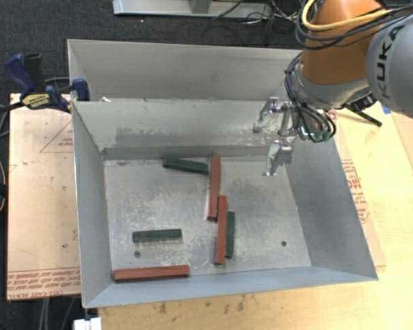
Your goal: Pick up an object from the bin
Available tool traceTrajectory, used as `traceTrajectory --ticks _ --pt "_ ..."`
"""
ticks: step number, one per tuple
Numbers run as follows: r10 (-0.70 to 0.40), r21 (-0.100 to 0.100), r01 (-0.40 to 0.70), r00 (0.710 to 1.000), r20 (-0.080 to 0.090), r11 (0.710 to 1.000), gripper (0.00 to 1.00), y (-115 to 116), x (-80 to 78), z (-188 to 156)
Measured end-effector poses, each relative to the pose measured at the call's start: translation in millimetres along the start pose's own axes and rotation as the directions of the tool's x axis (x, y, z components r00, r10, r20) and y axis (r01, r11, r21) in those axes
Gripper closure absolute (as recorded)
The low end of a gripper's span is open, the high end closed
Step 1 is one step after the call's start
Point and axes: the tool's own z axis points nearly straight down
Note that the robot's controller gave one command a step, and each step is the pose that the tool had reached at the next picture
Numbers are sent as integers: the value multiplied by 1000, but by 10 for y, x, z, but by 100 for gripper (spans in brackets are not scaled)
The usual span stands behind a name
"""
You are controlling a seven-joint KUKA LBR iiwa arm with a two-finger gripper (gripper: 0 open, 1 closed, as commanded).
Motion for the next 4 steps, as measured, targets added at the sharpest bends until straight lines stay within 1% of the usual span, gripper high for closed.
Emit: traceTrajectory --ticks 1,2,3,4 --pt "-1 0 1 1000 7 1000 0 1 -14 -44" --pt "-34 1 34 999 11 999 0 380 -19 752" --pt "41 0 -41 999 1 999 0 600 92 926" --pt "17 -1 -16 1000 11 1000 0 995 -147 903"
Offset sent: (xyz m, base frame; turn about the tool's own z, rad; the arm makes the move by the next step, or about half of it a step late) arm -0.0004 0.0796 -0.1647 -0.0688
